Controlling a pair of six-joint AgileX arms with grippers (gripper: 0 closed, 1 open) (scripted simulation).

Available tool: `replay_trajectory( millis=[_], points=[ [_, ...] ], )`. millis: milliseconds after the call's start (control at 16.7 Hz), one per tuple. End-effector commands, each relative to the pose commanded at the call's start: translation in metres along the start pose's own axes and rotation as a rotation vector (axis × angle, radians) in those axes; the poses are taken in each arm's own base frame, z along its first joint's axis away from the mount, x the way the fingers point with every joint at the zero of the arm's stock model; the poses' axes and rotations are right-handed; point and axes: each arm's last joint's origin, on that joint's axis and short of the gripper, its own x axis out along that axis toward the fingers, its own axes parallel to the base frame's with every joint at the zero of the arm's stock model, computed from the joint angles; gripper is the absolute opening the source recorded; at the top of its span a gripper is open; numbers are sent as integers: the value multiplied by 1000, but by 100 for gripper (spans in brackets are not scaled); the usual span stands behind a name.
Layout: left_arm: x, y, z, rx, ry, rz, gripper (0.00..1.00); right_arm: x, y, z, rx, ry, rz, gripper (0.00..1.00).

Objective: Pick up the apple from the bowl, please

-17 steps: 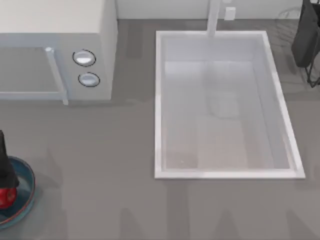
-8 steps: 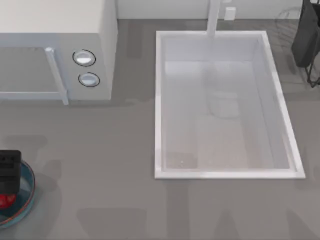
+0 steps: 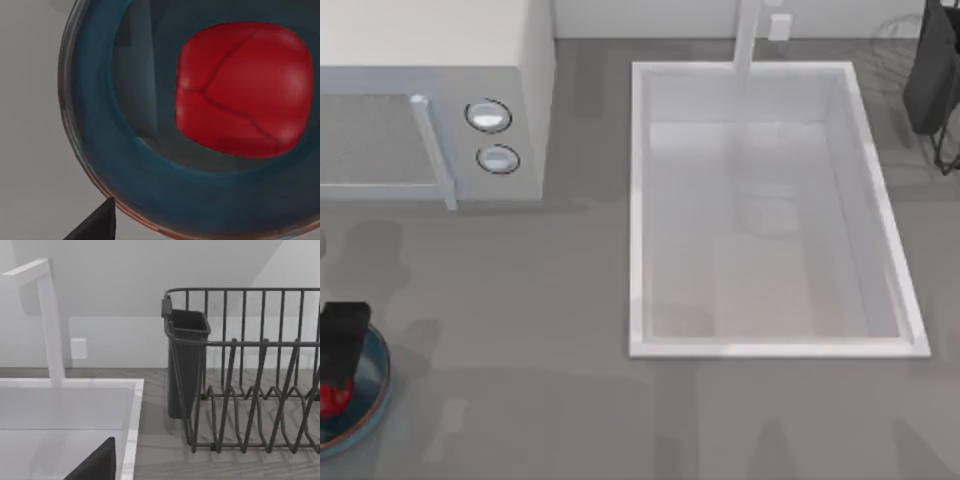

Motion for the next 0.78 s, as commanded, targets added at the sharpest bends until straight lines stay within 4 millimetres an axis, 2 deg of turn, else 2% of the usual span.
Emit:
replay_trajectory(
  millis=[420,540,780],
  points=[
    [4,-1,1,4,11,-1,100,0,0,0,0,0,0,100],
    [18,-1,3,4,15,-1,100,0,0,0,0,0,0,100],
    [60,0,7,1,-7,0,100,0,0,0,0,0,0,100]
  ],
)
